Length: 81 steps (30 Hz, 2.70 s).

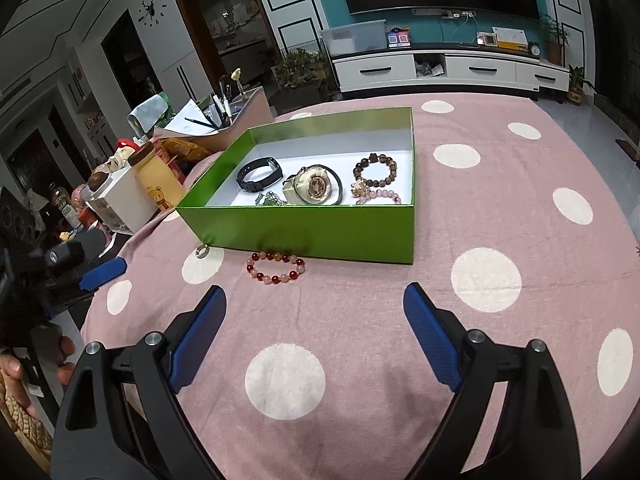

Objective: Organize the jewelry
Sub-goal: 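Withdraw both tools from the box toward the remaining jewelry, then grasp the silver ring with the left tool while the right tool grasps the red bead bracelet, then carry the silver ring and red bead bracelet into the green box, open both tools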

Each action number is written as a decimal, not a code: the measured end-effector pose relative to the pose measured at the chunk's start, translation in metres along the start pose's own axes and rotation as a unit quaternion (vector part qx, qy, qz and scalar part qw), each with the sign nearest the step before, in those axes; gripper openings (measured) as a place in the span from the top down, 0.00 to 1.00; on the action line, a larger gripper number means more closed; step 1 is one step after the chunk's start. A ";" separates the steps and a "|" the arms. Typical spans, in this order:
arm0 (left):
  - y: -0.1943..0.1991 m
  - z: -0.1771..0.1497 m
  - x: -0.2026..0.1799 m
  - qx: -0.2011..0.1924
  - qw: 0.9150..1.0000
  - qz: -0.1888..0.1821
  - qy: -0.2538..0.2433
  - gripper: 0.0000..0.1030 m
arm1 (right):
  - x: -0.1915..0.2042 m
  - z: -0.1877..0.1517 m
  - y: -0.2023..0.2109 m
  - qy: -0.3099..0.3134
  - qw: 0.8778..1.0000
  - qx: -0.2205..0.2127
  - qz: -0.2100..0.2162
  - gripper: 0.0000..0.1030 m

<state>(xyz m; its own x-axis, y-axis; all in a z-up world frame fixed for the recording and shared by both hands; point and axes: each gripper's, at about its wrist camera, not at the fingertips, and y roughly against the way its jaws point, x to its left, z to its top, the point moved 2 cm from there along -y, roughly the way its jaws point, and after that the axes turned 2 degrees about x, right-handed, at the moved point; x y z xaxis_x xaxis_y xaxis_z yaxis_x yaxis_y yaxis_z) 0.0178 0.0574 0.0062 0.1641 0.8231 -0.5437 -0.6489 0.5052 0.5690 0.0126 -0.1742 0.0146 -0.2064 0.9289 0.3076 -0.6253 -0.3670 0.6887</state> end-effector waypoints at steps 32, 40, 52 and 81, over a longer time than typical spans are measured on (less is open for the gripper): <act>-0.082 0.022 0.066 0.076 0.970 0.201 -0.110 0.18 | 0.025 -0.004 -0.093 0.037 0.996 0.075 0.013 0.20; -0.104 0.023 0.070 0.091 0.964 0.206 -0.142 0.31 | 0.031 0.000 -0.116 0.054 0.994 0.090 0.008 0.32; -0.118 0.024 0.056 0.087 0.956 0.201 -0.197 0.63 | 0.055 0.004 -0.122 0.111 0.989 0.089 0.041 0.47; -0.093 0.014 0.057 0.085 0.973 0.162 -0.142 0.80 | 0.043 0.013 -0.095 0.065 0.986 0.078 0.132 0.93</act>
<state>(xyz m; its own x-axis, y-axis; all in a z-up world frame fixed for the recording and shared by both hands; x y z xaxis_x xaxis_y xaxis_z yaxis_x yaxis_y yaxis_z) 0.0980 0.0612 -0.0692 0.1853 0.9727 -0.1398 -0.5728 0.2224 0.7889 0.0726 -0.1001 -0.0288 -0.4470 0.7953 0.4095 -0.4165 -0.5902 0.6915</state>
